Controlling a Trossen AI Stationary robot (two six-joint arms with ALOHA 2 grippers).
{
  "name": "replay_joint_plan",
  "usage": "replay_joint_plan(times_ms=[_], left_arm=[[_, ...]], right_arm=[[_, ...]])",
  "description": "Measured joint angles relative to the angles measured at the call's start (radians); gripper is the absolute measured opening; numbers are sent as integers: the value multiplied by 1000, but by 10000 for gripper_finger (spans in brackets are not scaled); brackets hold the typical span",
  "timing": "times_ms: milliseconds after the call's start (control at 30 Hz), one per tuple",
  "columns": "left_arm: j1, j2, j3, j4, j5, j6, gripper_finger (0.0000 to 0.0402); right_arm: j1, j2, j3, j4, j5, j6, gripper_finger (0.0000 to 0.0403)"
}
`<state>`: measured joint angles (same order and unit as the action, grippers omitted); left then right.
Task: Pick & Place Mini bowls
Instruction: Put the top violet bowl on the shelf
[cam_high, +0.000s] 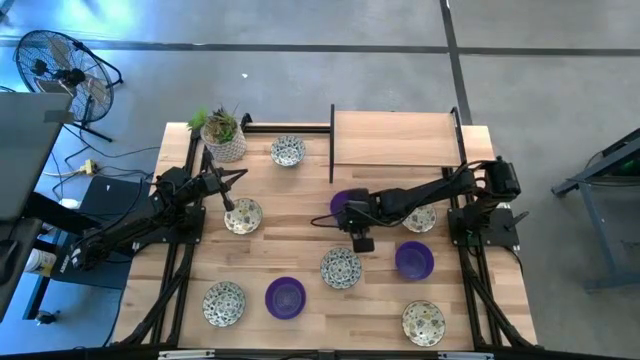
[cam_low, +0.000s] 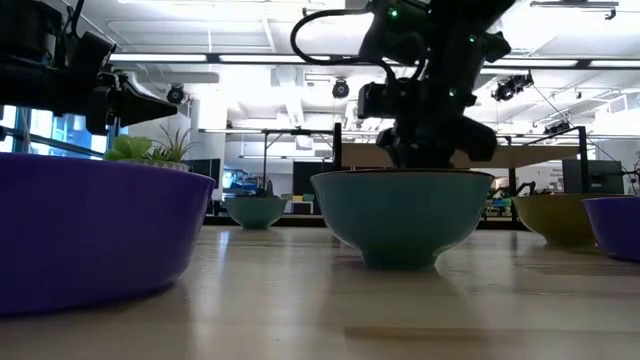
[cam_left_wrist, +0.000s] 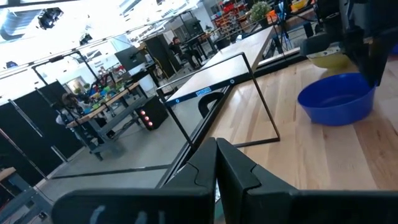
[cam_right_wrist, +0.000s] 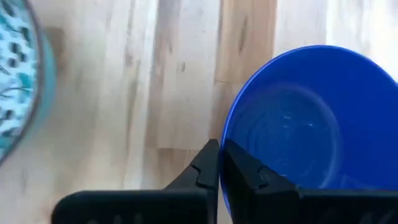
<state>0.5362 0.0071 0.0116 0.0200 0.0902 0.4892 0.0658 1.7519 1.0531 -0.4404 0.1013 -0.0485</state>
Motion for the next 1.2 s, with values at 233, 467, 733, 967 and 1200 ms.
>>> replay_joint_plan(times_ms=[233,467,733,967,1200], left_arm=[[0,0,0,0,0,0,0],[0,0,0,0,0,0,0],[0,0,0,0,2,0,0],[0,0,0,0,3,0,0],[0,0,0,0,5,0,0]], right_arm=[[9,-68,50,-58,-49,45,3],[35,-213,162,-199,-57,119,3],[32,-371,380,-538,31,205,4],[-121,-440,513,-833,184,257,3],[-400,-455,505,-946,148,171,4]])
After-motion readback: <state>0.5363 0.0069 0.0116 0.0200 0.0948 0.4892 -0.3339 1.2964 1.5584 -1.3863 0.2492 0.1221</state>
